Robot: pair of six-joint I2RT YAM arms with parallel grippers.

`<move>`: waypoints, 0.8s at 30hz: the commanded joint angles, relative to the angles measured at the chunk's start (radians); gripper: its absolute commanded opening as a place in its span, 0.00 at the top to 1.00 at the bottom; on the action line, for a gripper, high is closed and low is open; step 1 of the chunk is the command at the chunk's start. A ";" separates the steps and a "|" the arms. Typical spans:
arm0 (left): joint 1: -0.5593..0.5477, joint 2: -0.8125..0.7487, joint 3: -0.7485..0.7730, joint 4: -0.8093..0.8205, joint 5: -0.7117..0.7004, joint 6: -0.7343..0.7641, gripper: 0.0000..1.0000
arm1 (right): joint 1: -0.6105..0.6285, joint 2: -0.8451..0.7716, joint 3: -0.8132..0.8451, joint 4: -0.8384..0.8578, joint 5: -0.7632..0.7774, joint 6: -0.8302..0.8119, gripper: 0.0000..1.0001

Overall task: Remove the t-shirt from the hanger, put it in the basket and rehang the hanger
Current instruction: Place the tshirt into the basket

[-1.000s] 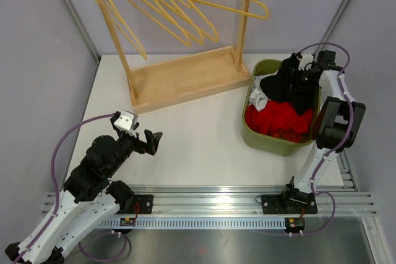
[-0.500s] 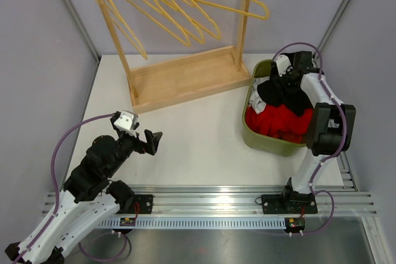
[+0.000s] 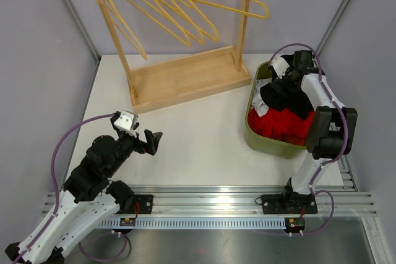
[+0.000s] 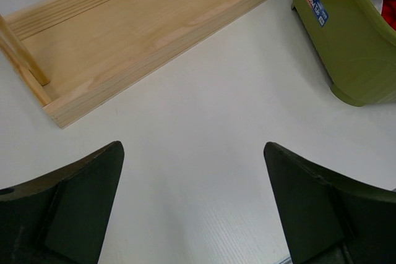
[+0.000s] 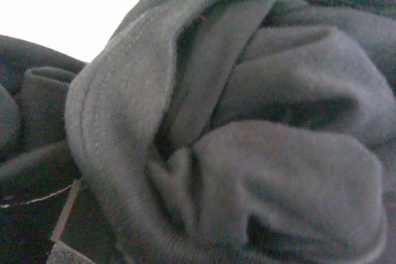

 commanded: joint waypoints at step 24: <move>-0.002 -0.041 0.009 0.020 -0.120 -0.007 0.01 | -0.030 -0.514 0.036 -0.086 -0.276 0.869 0.01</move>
